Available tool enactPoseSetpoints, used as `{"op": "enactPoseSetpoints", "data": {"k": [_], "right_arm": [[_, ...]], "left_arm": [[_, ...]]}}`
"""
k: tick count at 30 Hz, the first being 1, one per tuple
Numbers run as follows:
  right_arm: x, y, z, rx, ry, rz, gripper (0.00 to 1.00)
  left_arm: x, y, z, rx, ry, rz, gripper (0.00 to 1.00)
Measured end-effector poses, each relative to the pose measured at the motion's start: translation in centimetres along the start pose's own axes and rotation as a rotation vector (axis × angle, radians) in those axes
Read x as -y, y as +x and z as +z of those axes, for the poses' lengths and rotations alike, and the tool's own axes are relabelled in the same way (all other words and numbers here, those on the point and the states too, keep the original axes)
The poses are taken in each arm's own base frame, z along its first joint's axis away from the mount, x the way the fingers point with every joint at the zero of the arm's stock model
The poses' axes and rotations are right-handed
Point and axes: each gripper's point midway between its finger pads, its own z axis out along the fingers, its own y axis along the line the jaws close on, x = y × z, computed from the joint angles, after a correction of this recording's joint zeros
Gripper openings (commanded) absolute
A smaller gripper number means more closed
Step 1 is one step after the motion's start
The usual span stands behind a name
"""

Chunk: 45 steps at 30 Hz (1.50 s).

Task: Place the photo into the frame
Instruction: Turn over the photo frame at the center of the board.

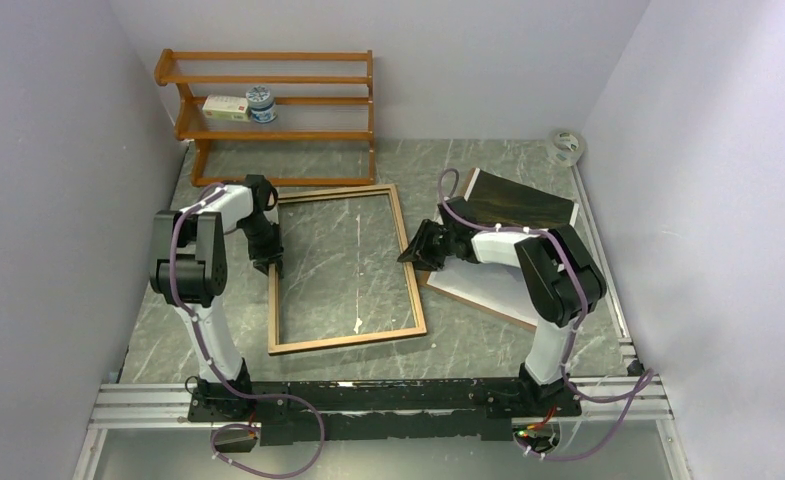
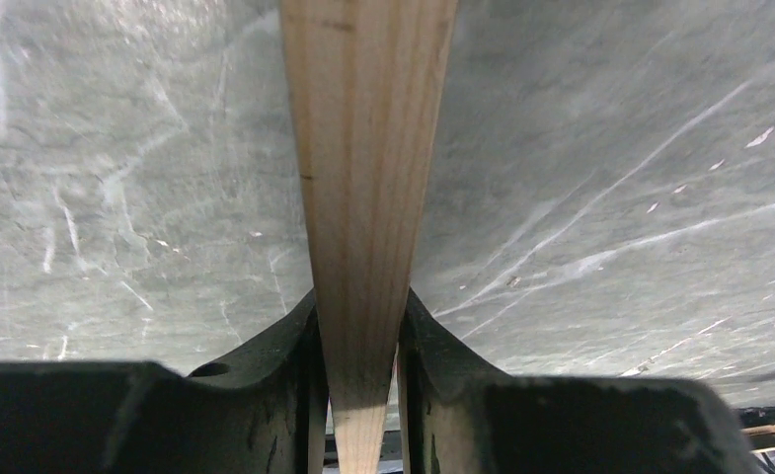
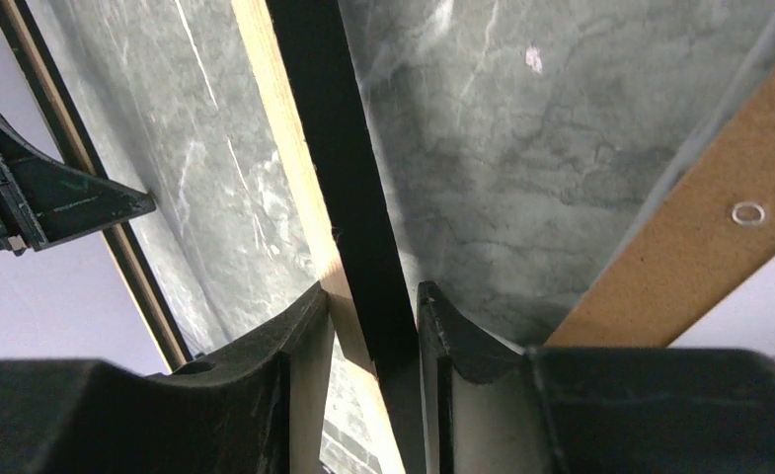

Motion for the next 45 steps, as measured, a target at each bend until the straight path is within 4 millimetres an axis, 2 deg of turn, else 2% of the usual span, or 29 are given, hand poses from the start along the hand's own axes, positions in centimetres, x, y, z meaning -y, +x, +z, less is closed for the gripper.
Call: {"op": "enactPoseSetpoints", "data": {"k": [5,8,14,18,22,26,32,38,42,44,45], "right_arm": [[-0.3,-0.5,0.4,-0.003,0.006,-0.004,0.24],[-0.4,-0.6,0.5,-0.005,0.007,-0.010,0.30],[-0.8,-0.5,0.8,-0.015,0.007,-0.031,0.50],[-1.5,-0.2,0.9,-0.015,0.007,-0.055,0.58],[-1.8,0.3,0.7,-0.016,0.026,-0.077,0.60],[-1.1,1.1,-0.1,-0.020,0.090,-0.093,0.60],[0.5,0.9,-2.7,0.026,0.218,-0.118,0.60],[1.4,-0.9,-7.4,0.168,0.357,-0.160,0.60],[3.4,-2.1,-10.9,0.250,0.468,-0.138,0.60],[5.5,-2.4,-12.8,0.281,0.519,-0.093,0.60],[6.4,-2.5,-13.6,0.293,0.536,-0.067,0.60]], "left_arm": [[-0.1,-0.7,0.0,-0.011,-0.003,0.000,0.03],[-0.2,-0.9,-0.1,-0.009,-0.010,0.001,0.07],[-0.7,-1.1,-0.1,-0.001,-0.027,-0.005,0.24],[-1.2,-1.3,-0.1,0.004,-0.046,-0.010,0.38],[-1.4,-1.4,0.0,0.013,-0.057,-0.035,0.47],[-1.4,-1.5,0.0,0.018,-0.058,-0.050,0.50],[-1.8,-1.7,-0.2,0.027,-0.083,-0.052,0.56],[-2.2,-2.5,-0.8,0.071,-0.096,-0.064,0.68],[-1.0,-3.0,-3.4,0.167,-0.034,-0.066,0.83],[0.5,-2.8,-5.7,0.240,0.025,-0.049,0.93],[1.4,-2.6,-6.9,0.275,0.054,-0.038,0.94]]}}
